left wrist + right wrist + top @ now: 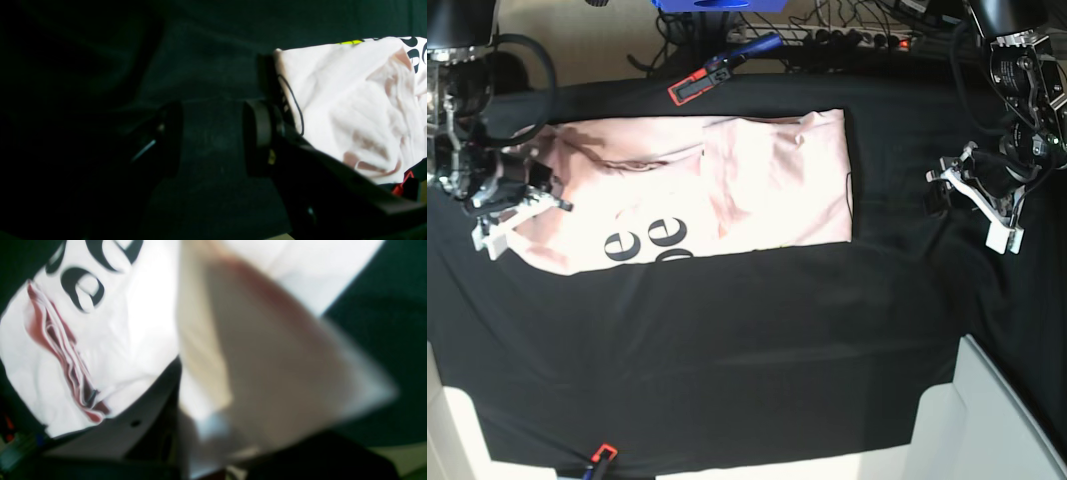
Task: Fold the T-shirt properly
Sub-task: 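Grasp the shirt's end with the right gripper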
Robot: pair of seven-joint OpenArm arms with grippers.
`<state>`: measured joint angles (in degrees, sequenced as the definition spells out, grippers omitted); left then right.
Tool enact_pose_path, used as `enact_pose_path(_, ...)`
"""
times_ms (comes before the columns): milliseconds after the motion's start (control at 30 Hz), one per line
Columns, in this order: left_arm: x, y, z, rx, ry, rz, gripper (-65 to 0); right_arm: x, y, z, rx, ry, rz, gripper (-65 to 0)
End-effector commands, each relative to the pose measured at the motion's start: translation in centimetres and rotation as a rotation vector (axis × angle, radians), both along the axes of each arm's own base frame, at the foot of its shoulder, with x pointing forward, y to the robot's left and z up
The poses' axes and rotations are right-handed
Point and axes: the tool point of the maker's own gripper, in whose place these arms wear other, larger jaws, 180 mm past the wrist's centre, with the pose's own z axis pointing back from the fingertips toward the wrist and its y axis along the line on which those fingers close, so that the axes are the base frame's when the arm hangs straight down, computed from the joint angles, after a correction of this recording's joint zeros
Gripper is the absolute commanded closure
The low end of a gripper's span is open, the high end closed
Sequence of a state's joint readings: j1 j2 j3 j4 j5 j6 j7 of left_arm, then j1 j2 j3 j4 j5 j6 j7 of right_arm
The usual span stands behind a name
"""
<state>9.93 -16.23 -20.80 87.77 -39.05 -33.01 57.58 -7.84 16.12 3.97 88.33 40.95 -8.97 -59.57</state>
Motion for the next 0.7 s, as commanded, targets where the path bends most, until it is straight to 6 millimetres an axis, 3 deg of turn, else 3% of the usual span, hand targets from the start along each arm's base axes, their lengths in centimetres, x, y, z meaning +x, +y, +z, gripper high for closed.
enact_pose_path(0, 0.7, 0.5, 1.2, 0.01, -0.041, -0.004, -28.7, 1.1, 0.2, 1.2, 0.004, -0.042, 0.001, -0.1)
enact_pose_path(167, 0.7, 0.6, 1.2, 0.014, -0.038, -0.005, -28.7, -0.2, 2.8, 0.1, 0.005, 0.041, -0.023, -0.1)
enact_pose_path(267, 0.7, 0.6, 1.1, 0.014, -0.037, -0.005, -28.7, 0.4, 3.8, 1.1, -0.008, 0.014, -0.066, -0.1)
enact_pose_path(533, -0.5, 1.6, 0.8, 0.044, -0.008, -0.012, -28.7, 0.9, 3.4, 3.5, -0.061, 0.002, -0.17, -0.1)
enact_pose_path(667, -0.8, 2.7, 1.0, 0.075, 0.007, -0.018, -28.7, 0.7, 4.0, 3.4, -0.057, 0.014, -0.147, -0.1)
